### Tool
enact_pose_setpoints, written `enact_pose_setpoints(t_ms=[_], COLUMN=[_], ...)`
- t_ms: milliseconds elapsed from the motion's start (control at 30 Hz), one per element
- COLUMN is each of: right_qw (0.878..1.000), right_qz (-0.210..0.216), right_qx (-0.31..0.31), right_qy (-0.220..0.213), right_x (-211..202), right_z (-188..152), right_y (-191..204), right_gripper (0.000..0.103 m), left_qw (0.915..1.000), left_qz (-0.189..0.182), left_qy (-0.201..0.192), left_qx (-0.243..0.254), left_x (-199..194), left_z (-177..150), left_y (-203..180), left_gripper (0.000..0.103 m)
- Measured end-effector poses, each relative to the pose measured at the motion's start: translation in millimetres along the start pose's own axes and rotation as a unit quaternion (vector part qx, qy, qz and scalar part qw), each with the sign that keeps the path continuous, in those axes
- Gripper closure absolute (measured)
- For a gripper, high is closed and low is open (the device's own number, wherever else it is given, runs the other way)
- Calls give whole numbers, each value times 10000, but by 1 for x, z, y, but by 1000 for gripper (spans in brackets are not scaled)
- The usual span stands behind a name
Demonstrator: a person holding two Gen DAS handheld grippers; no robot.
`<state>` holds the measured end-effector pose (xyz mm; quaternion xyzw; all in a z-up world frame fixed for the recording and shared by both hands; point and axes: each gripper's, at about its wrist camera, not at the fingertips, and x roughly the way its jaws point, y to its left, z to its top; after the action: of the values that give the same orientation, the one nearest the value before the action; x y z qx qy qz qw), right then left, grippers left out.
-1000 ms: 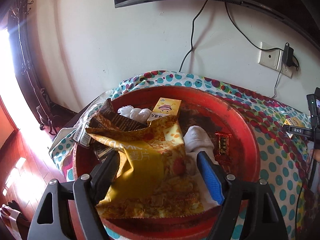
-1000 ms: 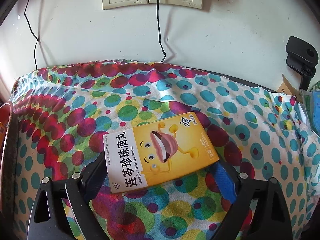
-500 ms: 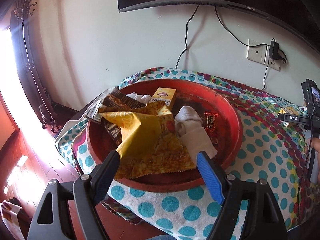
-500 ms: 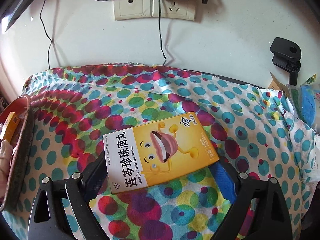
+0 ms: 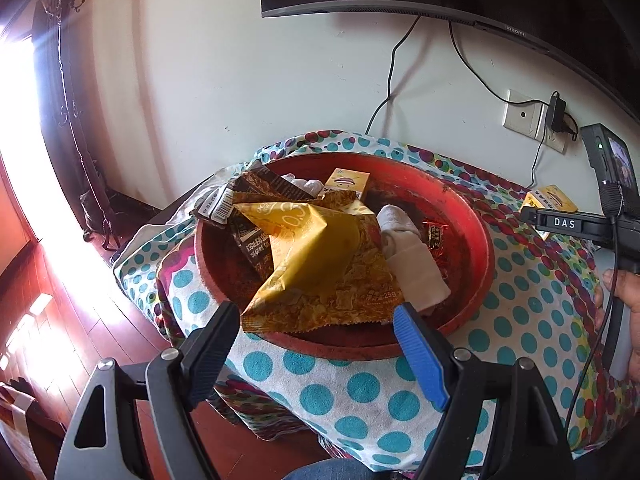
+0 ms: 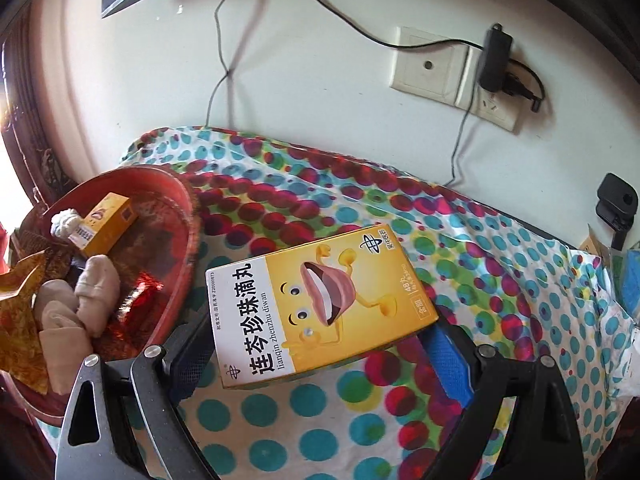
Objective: Organize objects
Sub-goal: 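Carry the yellow medicine box into the tray and open the right gripper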
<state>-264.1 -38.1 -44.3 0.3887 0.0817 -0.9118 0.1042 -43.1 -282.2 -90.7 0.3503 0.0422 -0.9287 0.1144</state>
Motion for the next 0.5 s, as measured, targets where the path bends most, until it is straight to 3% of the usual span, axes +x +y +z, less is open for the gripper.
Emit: enact_pose_setpoints(t_ms=[300,500], right_qw=[9969,9952], right_qz=[340,467], right_qx=[-701,-857], right_qy=[-60,21], right_x=[0,12], right_z=[15,22], right_y=[91,124], right_gripper=[10,10], left_qw=[9999,9996], left_qz=[-81,-88], left_qy=[31,29], left_qx=[-143,-251], left_x=[-5,-3], left_z=[-7,-7], left_y=[20,30], left_gripper=[22,22])
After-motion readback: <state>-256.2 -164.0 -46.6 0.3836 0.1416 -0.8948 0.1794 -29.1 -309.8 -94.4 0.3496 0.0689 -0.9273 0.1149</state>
